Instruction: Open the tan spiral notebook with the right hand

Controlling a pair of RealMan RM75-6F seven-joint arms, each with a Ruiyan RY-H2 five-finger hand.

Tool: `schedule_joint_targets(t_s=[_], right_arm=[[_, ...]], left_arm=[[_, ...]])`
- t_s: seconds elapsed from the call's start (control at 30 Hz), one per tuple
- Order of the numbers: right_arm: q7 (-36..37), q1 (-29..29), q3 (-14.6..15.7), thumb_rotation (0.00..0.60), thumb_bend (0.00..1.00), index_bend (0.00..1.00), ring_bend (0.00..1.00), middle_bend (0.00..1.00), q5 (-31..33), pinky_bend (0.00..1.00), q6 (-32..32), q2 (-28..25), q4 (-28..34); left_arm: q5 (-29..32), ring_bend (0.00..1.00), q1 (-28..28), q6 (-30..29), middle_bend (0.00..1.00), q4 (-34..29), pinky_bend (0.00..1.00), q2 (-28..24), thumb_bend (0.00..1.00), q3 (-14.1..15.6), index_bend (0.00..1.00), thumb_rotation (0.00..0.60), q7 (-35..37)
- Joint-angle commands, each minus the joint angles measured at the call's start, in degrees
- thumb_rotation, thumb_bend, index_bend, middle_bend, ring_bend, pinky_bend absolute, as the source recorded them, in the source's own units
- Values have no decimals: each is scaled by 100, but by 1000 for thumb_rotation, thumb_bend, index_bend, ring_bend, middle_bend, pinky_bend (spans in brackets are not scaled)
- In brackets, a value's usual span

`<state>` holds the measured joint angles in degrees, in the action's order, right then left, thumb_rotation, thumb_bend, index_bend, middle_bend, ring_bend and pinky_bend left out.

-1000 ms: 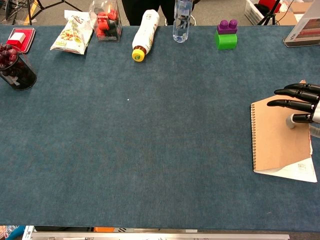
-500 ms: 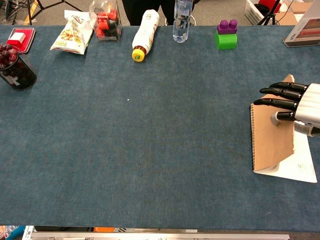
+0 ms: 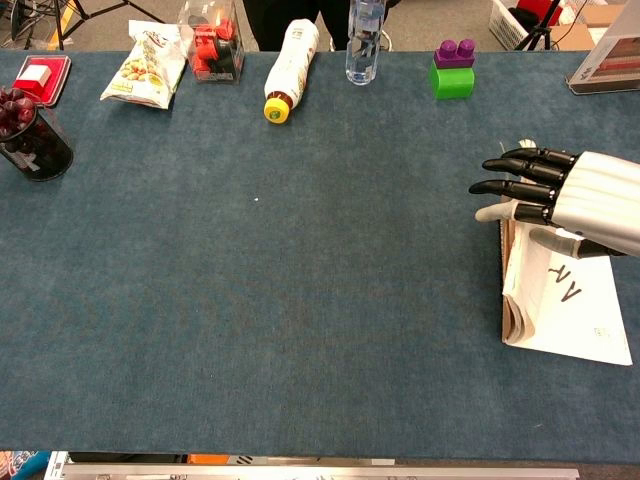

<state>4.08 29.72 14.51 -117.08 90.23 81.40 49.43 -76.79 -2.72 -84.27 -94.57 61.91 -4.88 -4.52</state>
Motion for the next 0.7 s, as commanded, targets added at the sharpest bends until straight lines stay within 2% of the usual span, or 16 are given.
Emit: schedule_joint_targets(t_s=[0.03,0.37,0.7], right_arm=[[49,19,-50,600,499,238,16,160,26,129,-40,145,-109],[294,111,-316,600,475,212,16,160,232,129,-88,827,-688],[464,235,-486,600,373,207,16,160,380,129,-31,1301,-1047]], left_arm=[[2,418,2,-4,420,2,516,0,222,-2,468,600,1],[9,417,15,-26,420,-1,516,-27,222,-17,468,600,51],[13,418,23,-26,420,-4,516,-59,222,-24,468,600,109]])
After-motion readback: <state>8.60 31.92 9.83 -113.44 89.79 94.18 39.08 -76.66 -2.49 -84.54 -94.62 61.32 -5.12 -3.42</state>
